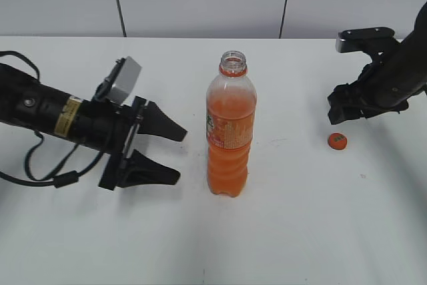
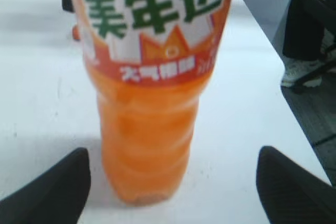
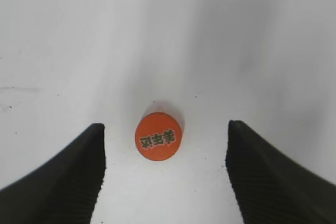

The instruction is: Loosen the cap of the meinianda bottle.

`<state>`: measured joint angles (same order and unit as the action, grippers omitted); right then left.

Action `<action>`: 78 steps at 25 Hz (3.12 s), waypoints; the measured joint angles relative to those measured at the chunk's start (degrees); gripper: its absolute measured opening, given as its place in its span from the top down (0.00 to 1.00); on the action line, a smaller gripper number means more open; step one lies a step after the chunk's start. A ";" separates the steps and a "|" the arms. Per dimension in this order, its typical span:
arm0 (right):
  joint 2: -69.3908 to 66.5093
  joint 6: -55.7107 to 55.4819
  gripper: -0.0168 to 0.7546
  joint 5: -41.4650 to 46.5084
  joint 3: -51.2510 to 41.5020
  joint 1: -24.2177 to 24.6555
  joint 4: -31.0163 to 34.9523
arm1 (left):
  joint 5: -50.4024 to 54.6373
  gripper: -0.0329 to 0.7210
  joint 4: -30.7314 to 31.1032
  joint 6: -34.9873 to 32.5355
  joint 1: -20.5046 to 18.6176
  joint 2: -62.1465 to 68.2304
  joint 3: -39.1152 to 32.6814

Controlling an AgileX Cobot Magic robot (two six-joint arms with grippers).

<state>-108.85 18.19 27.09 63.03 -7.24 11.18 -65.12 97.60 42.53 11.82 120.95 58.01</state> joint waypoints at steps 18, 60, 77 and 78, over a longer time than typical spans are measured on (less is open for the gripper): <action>5.47 -12.47 0.28 15.88 20.01 7.43 -14.50 | 101.58 0.35 -66.07 -32.45 -9.88 -16.25 18.32; 109.29 -10.69 0.34 37.33 -35.66 8.52 -9.56 | 124.19 0.36 -97.15 -46.75 -11.48 -118.86 -25.40; 109.36 -12.21 0.36 31.57 -37.99 8.52 -10.73 | 124.47 0.38 -97.03 -46.75 -11.48 -121.42 -25.40; 109.36 -12.28 0.36 31.57 -37.99 8.52 -10.73 | 124.47 0.38 -97.03 -46.75 -11.48 -121.42 -25.40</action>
<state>0.50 5.92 58.65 25.04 1.28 0.46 59.35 0.57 -4.22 0.34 -0.47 32.62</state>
